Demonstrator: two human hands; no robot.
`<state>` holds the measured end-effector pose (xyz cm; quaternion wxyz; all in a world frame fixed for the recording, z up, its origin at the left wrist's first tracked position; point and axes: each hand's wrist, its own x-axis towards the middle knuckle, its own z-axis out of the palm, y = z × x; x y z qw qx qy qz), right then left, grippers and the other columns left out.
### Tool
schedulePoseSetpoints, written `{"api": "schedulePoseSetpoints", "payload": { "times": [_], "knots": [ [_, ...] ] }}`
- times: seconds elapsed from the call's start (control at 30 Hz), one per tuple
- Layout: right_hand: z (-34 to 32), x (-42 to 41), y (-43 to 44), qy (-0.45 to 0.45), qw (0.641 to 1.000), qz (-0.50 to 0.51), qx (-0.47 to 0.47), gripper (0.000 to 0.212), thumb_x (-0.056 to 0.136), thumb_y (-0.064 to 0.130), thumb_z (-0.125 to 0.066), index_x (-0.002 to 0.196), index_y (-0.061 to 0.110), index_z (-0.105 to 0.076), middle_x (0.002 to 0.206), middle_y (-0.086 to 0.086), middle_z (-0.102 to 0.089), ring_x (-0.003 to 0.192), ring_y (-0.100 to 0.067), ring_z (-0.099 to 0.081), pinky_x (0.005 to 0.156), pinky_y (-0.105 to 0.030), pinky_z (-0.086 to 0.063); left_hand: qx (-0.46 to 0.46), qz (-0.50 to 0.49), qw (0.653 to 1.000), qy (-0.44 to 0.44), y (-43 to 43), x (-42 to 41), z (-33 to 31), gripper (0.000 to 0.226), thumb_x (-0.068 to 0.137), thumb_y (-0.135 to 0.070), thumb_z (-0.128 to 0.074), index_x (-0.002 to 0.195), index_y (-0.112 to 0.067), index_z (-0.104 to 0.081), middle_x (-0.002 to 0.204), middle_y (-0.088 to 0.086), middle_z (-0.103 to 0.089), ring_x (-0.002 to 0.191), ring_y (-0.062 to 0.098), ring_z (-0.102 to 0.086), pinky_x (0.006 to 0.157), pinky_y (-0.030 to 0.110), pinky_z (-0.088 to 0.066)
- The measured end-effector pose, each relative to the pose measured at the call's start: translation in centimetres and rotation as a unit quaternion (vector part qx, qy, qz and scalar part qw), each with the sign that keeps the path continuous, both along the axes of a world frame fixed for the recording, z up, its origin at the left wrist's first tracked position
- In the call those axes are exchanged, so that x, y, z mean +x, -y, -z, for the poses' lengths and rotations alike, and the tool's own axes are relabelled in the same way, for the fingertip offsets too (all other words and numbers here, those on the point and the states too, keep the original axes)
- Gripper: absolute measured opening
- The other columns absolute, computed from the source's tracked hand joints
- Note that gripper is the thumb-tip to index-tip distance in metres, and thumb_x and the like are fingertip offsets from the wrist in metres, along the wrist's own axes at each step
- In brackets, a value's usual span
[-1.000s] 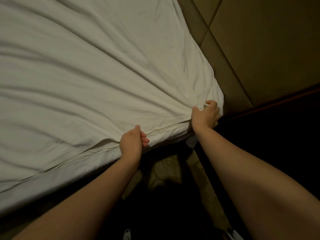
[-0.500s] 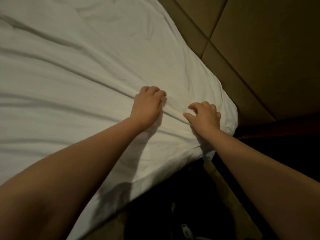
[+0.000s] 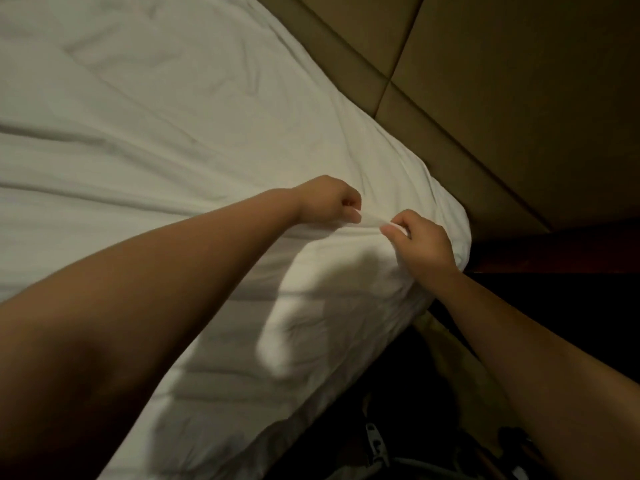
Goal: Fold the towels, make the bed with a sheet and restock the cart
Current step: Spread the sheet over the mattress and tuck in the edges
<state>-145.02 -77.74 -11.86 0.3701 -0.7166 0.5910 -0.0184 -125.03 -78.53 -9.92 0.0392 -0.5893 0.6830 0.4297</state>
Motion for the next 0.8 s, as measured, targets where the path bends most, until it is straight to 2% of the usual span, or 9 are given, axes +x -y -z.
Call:
{"api": "schedulePoseSetpoints", "payload": {
  "times": [0.1,0.17,0.27,0.33,0.43,0.57,0.67,0.8],
  "knots": [
    [0.9,-0.8,-0.5,-0.005,1.000,0.023,-0.009,0.024,0.095,0.036,-0.053,0.091,0.012,-0.057,0.080,0.001,-0.056,0.080,-0.022,-0.054,0.072,-0.027,-0.033,-0.012,0.000,1.000,0.007,0.7,0.5,0.3,0.024,0.092,-0.027,-0.059,0.104,-0.008,-0.064,0.094,0.004,-0.060,0.099,0.024,-0.055,0.079,0.027,-0.036],
    [1.3,-0.8,-0.6,-0.022,0.999,0.020,-0.011,0.023,0.095,0.037,-0.052,0.088,0.015,-0.052,0.077,-0.001,-0.055,0.076,-0.020,-0.050,0.077,-0.029,-0.031,0.011,0.036,0.999,0.031,1.0,1.3,0.3,0.027,0.091,-0.029,-0.060,0.109,-0.009,-0.063,0.095,0.003,-0.058,0.103,0.025,-0.054,0.081,0.026,-0.036],
    [1.7,-0.7,-0.4,-0.055,0.998,0.015,-0.020,0.024,0.095,0.040,-0.050,0.087,0.017,-0.046,0.075,-0.002,-0.055,0.073,-0.019,-0.047,0.081,-0.030,-0.027,0.041,0.063,0.993,0.096,1.3,2.9,0.1,0.040,0.092,-0.032,-0.058,0.126,-0.011,-0.058,0.122,0.008,-0.061,0.118,0.026,-0.050,0.096,0.028,-0.035],
    [1.9,-0.5,-0.4,-0.064,0.997,0.018,-0.025,0.025,0.096,0.040,-0.049,0.087,0.017,-0.045,0.075,-0.001,-0.054,0.072,-0.019,-0.045,0.079,-0.028,-0.024,-0.001,0.041,0.992,0.117,1.6,4.1,0.0,0.037,0.094,-0.029,-0.055,0.126,-0.011,-0.058,0.127,0.010,-0.059,0.119,0.027,-0.049,0.099,0.030,-0.035],
    [2.0,-0.6,-0.4,-0.058,0.997,0.040,-0.038,0.025,0.096,0.040,-0.049,0.087,0.017,-0.044,0.074,-0.001,-0.052,0.072,-0.019,-0.045,0.080,-0.029,-0.026,-0.105,0.006,0.988,0.117,2.0,4.3,0.4,0.029,0.096,-0.026,-0.049,0.114,-0.010,-0.065,0.116,0.012,-0.064,0.109,0.029,-0.053,0.092,0.036,-0.042],
    [2.3,-1.4,-1.1,-0.045,0.995,0.063,-0.061,0.027,0.094,0.038,-0.054,0.086,0.013,-0.050,0.074,-0.007,-0.057,0.074,-0.027,-0.051,0.080,-0.032,-0.033,-0.101,-0.006,0.990,0.102,2.6,3.2,1.3,0.028,0.096,-0.024,-0.050,0.116,-0.009,-0.065,0.118,0.011,-0.063,0.112,0.029,-0.052,0.093,0.035,-0.041],
    [2.4,-2.3,-1.6,-0.053,0.993,0.056,-0.093,0.029,0.091,0.039,-0.059,0.087,0.010,-0.056,0.073,-0.010,-0.060,0.073,-0.031,-0.055,0.073,-0.032,-0.033,-0.103,0.001,0.990,0.094,2.7,3.2,1.8,0.027,0.096,-0.023,-0.051,0.112,-0.008,-0.066,0.115,0.011,-0.065,0.109,0.029,-0.053,0.090,0.033,-0.040],
    [1.9,-3.3,-1.4,-0.020,0.995,0.095,-0.021,0.024,0.090,0.037,-0.060,0.084,0.017,-0.048,0.071,0.003,-0.049,0.073,-0.021,-0.047,0.060,-0.030,-0.026,-0.106,-0.005,0.990,0.092,2.6,3.5,2.1,0.027,0.096,-0.024,-0.049,0.109,-0.008,-0.066,0.111,0.010,-0.066,0.105,0.028,-0.054,0.088,0.035,-0.042]
  ]
}}
